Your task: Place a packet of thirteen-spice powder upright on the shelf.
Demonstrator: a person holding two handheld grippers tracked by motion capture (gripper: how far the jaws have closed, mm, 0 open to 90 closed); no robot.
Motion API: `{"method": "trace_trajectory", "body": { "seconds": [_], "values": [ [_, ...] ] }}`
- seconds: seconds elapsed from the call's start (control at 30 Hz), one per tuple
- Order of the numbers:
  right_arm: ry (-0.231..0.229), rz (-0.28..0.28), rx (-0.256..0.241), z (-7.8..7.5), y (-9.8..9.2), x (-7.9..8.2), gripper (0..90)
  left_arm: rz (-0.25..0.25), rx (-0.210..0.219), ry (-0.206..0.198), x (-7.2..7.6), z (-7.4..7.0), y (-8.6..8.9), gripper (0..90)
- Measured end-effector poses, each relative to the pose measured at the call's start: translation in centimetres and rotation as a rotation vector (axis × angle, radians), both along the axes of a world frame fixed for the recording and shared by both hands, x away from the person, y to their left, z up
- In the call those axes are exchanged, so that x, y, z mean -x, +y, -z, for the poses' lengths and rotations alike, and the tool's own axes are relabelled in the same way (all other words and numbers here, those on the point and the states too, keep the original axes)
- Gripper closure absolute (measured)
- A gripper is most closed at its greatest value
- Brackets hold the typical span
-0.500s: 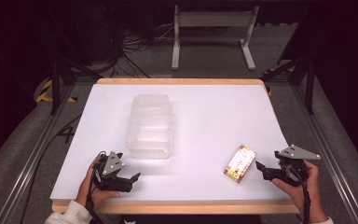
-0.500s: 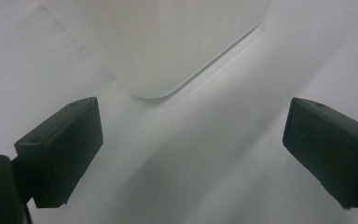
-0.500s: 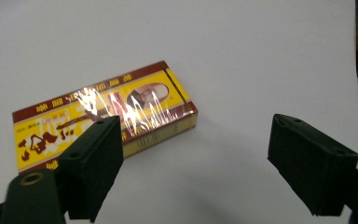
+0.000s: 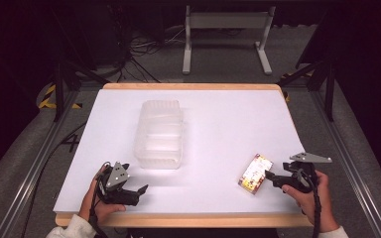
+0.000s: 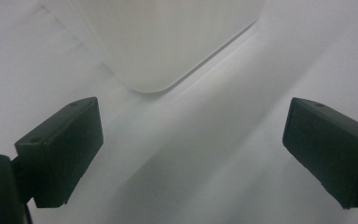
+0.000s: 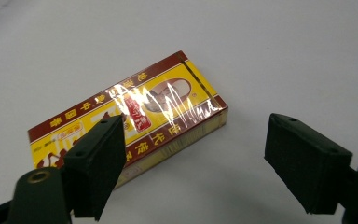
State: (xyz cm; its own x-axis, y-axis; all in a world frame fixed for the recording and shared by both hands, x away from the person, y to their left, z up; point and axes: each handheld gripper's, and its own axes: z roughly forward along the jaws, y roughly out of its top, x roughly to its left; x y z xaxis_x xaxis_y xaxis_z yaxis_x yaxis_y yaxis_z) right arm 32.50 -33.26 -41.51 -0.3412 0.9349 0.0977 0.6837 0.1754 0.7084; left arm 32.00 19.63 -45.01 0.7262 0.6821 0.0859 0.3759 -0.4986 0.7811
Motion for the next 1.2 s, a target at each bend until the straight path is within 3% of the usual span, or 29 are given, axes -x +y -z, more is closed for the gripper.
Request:
{"method": "trace_trajectory", "body": {
  "seconds": [0.07, 0.3, 0.5, 0.67, 0.93, 1.2],
  "values": [
    [0.035, -0.007, -0.036, 0.3, 0.5, -0.8, 20.6, -0.002, 0.006, 0.000, 0.1, 0.0, 0.1, 5.7],
    [0.047, -0.002, -0.057, 0.5, 1.5, -2.0, 18.9, -0.004, 0.007, 0.006, 0.2, 0.0, 0.2, 5.8],
    [0.055, 0.004, -0.046, 0.6, 2.8, -3.4, 16.8, -0.005, 0.004, 0.013, 0.1, 0.1, 0.2, 5.8],
    [0.079, 0.002, -0.008, 0.4, 4.7, -4.9, 14.8, -0.003, 0.000, 0.019, 0.0, 0.2, 0.1, 5.8],
    [0.115, 0.006, 0.123, 0.9, 8.2, -6.7, 18.3, 0.002, 0.002, 0.024, 0.0, 0.2, 0.2, 5.8],
    [0.112, 0.014, 0.170, 1.6, 9.5, -7.4, 25.0, 0.009, 0.001, 0.030, 0.0, 0.2, 0.2, 5.8]
  ]
}}
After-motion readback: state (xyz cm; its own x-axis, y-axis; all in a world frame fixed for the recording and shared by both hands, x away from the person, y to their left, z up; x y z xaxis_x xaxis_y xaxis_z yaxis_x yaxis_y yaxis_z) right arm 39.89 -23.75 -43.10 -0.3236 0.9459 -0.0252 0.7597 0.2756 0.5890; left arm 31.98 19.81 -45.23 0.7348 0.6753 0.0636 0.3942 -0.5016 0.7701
